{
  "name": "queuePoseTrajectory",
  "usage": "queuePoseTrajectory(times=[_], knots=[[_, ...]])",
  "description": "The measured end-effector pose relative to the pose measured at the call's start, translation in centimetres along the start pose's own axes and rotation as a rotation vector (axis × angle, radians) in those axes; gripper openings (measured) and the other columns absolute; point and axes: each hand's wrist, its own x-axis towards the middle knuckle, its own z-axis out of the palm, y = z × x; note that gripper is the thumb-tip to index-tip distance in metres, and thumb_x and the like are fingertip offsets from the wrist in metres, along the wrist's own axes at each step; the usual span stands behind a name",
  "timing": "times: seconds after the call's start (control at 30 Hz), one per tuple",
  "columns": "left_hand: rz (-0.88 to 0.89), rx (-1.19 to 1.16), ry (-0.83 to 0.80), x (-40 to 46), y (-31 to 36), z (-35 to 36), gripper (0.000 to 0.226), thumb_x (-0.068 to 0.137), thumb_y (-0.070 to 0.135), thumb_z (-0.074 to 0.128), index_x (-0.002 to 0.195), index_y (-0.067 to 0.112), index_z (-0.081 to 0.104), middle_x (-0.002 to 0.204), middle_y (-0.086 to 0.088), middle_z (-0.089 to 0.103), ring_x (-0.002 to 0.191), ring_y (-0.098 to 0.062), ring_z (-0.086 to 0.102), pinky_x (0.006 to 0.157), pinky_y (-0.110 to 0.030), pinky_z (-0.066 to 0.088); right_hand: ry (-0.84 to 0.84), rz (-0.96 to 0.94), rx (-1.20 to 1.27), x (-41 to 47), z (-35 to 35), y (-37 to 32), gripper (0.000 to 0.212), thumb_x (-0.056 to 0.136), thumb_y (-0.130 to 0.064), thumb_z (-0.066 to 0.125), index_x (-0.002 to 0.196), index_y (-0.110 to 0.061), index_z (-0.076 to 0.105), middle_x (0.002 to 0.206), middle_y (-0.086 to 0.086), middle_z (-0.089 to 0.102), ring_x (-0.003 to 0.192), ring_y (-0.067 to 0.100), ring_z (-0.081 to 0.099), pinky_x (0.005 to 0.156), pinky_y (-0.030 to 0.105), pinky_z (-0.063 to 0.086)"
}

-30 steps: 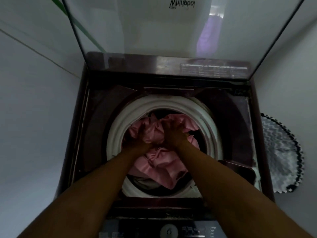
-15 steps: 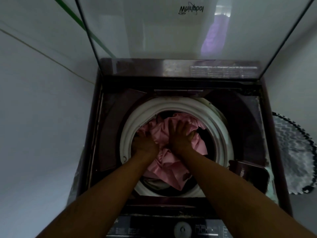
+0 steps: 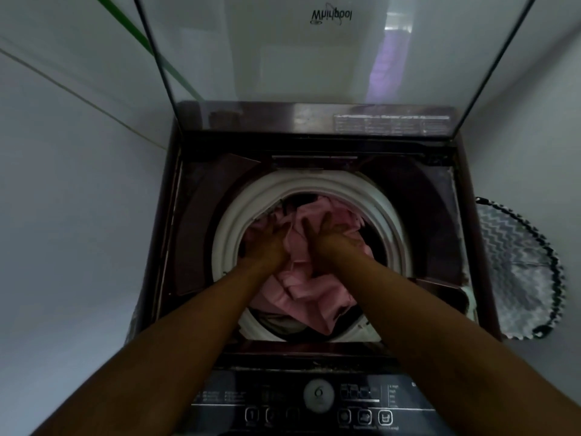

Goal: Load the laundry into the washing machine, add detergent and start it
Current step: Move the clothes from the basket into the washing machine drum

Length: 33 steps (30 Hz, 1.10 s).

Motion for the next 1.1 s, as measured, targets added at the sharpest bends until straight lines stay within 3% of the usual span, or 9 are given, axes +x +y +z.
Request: queuePoseTrajectory(times=[0.1,0.2,0.3,0.4,0.53,0.7,0.87,1.0,1.1], knots=[[0.059,0.003,-0.144,-0.3,0.4,-0.2,0.105,0.077,0.045,0.077,0.157,0.022,0.013,0.161,-0.007,0.024,0.145,-0.026,0.027,0.118,-0.035,0.025,0.025,0.025,0.031,0.9,2.4,-0.1,0.13,0.075,-0.037,0.082,0.15,-0.032,-0.024,0.155,0.024,-0.027,0.137,0.064,-0.006,0.095,0.083,0.022],[0.063,0.069,-0.226,-0.7,0.4,0.6,0.127,0.065,0.053,0.084,0.158,0.023,0.003,0.161,-0.01,0.022,0.144,-0.028,0.03,0.116,-0.037,0.029,0.108,0.025,0.045,1.5,3.6,-0.2,0.114,0.085,-0.036,0.072,0.151,-0.033,-0.021,0.156,0.025,-0.024,0.138,0.063,-0.004,0.095,0.083,0.02],[-0.01,0.109,-0.194,-1.1,0.2,2.4,0.14,0.059,0.058,0.086,0.155,0.028,-0.011,0.163,-0.018,0.009,0.146,-0.037,0.022,0.118,-0.045,0.026,0.152,0.03,0.085,2.1,3.9,-0.3,0.097,0.093,-0.032,0.061,0.152,-0.035,-0.017,0.157,0.024,-0.02,0.138,0.061,-0.003,0.095,0.083,0.019],[-0.025,0.089,-0.135,-1.1,0.3,3.3,0.141,0.059,0.059,0.085,0.153,0.034,-0.017,0.163,-0.018,0.003,0.146,-0.042,0.02,0.117,-0.051,0.027,0.25,0.022,0.054,1.8,4.8,-0.1,0.105,0.088,-0.039,0.067,0.152,-0.035,-0.016,0.158,0.026,-0.015,0.139,0.06,0.005,0.096,0.081,0.024],[-0.04,0.098,-0.091,-1.3,1.3,2.6,0.133,0.066,0.047,0.086,0.155,0.03,-0.01,0.161,-0.023,0.006,0.139,-0.044,0.031,0.112,-0.047,0.036,0.291,-0.01,0.078,1.5,6.0,1.0,0.128,0.069,-0.062,0.076,0.152,-0.034,-0.018,0.159,0.022,-0.016,0.141,0.056,0.005,0.103,0.076,0.017],[-0.041,-0.03,0.076,-2.5,1.2,2.8,0.119,0.068,0.056,0.079,0.155,0.036,0.0,0.156,-0.017,0.022,0.133,-0.043,0.037,0.107,-0.053,0.038,0.584,0.026,-0.096,0.1,5.6,-0.3,0.099,0.079,-0.053,0.066,0.153,-0.011,0.016,0.151,0.023,0.025,0.134,0.043,0.032,0.102,0.071,0.027],[-0.062,-0.005,-0.113,-3.1,0.8,1.4,0.116,0.068,0.058,0.077,0.154,0.042,0.0,0.156,-0.018,0.022,0.136,-0.043,0.034,0.109,-0.057,0.033,0.359,-0.144,0.221,0.1,3.9,1.8,0.103,0.066,-0.046,0.079,0.149,-0.015,0.027,0.148,0.019,0.029,0.131,0.039,0.033,0.103,0.057,0.036],[0.018,-0.087,0.063,-4.3,2.9,-1.5,0.079,0.072,0.045,0.068,0.143,0.025,0.041,0.142,-0.013,0.045,0.13,-0.033,0.045,0.11,-0.045,0.037,0.418,-0.172,0.286,-0.8,0.6,1.6,0.085,0.052,-0.06,0.06,0.123,-0.015,0.056,0.126,0.017,0.053,0.117,0.039,0.048,0.097,0.057,0.042],[0.02,-0.216,0.21,-5.1,3.5,-2.9,0.058,0.075,0.052,0.054,0.121,0.017,0.058,0.125,-0.012,0.059,0.114,-0.029,0.056,0.099,-0.041,0.047,0.459,-0.215,0.262,-2.4,-1.1,1.2,0.065,0.059,-0.054,0.066,0.115,-0.02,0.066,0.122,0.011,0.061,0.114,0.033,0.056,0.093,0.045,0.049]])
